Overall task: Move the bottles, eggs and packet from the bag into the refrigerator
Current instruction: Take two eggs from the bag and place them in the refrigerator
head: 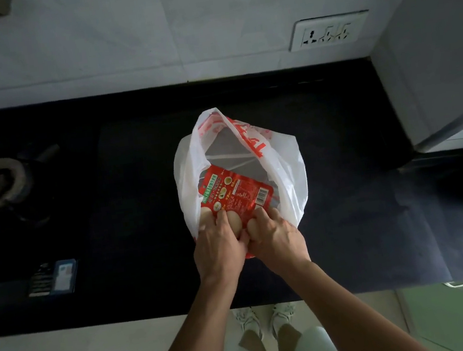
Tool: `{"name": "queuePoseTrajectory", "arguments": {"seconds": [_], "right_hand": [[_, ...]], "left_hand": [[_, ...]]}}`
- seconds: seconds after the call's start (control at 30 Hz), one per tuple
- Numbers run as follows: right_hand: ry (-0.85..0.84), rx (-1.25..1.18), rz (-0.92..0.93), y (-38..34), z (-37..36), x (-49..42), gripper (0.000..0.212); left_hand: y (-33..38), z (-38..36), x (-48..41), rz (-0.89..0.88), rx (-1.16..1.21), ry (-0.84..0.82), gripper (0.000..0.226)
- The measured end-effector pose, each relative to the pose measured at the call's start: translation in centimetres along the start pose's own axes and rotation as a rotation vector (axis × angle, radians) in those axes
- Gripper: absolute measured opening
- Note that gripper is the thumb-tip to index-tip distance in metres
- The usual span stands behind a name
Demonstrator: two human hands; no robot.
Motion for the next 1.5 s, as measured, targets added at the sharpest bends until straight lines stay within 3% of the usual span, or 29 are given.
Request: {"name": "queuePoseTrajectory", "arguments": {"seconds": [0.2, 0.37, 0.57, 0.7, 0.9, 1.0, 1.17, 1.5], "right_hand": [[-0.006, -0.178, -0.073, 2.1, 0.3, -0.7, 0.042], [0.036, -0.452, -0.151, 4.1, 1.9, -0.8, 0.037], [-0.002, -0.694, -0.117, 3.6, 4.0, -0.4, 0.019], [0.001, -0.700, -0.105, 3.6, 4.6, -0.1, 0.023], [-0.006, -0.716, -0.099, 3.5, 5.9, 0.7, 0.023], [0.027, -0.737, -0.071, 2.8, 7.3, 1.1, 0.031], [0.084, -0.763, -0.032, 1.2, 10.4, 1.7, 0.025], [0.129, -0.833, -0.015, -0.2, 12.4, 3.2, 0.022]], "left_hand": [[0.8, -0.4, -0.2, 0.011, 0.028, -0.078, 0.080], [1.5, 1.1, -0.2, -0.082, 0.242, 0.038, 0.035], [1.7, 1.2, -0.6, -0.047, 0.417, 0.022, 0.040], [1.8, 2.1, -0.7, -0.003, 0.558, 0.037, 0.055], [2.8, 3.8, -0.5, 0.055, 0.795, 0.044, 0.020], [3.3, 4.5, 0.0, 0.128, 0.957, 0.035, 0.032], [4.1, 5.2, 0.7, 0.213, 1.106, -0.019, 0.064], [4.6, 8.6, 0.8, 0.113, 0.994, 0.026, 0.054]]}}
Point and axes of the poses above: each hand's wrist, its own x-axis away from the middle knuckle, its own z-axis out of the back of the hand, y = z × x, the point moved 8 cm from there along -x, towards the middle knuckle, and after that the axes turned 9 degrees about -z, right-handed, at the moved point
